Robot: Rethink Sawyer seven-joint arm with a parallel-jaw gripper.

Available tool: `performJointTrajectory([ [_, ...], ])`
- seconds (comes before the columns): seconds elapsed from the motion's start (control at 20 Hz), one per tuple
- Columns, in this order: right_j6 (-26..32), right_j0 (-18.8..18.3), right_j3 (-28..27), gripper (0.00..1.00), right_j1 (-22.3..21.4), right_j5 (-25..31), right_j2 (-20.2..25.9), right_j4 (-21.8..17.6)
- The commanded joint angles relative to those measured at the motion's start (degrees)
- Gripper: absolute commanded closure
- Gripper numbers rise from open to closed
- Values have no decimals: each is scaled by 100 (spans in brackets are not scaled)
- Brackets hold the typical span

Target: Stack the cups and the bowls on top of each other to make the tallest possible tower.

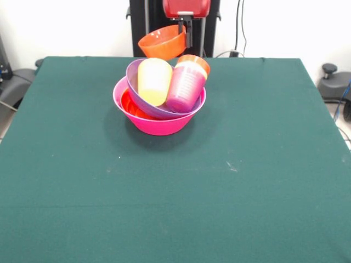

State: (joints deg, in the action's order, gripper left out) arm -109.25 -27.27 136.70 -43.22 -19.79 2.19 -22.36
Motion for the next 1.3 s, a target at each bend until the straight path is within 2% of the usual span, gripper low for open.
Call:
performJointTrajectory([
  [0.05,-648,25,-46,100,-676,954,453,131],
  [0.2,-431,-262,-53,100,-1401,1882,948,350],
  [0.35,-114,-494,-232,100,-1844,2674,1343,600],
  [0.5,109,-616,-506,100,-1958,3143,1575,726],
  [0.65,221,-675,-848,100,-1882,3438,1697,717],
  [0.85,129,-676,-1112,100,-1703,3498,1756,591],
  [1.1,-240,-462,-1155,100,-1356,3018,1484,322],
  [1.3,-310,-342,-1315,100,-1050,2789,1343,194],
])
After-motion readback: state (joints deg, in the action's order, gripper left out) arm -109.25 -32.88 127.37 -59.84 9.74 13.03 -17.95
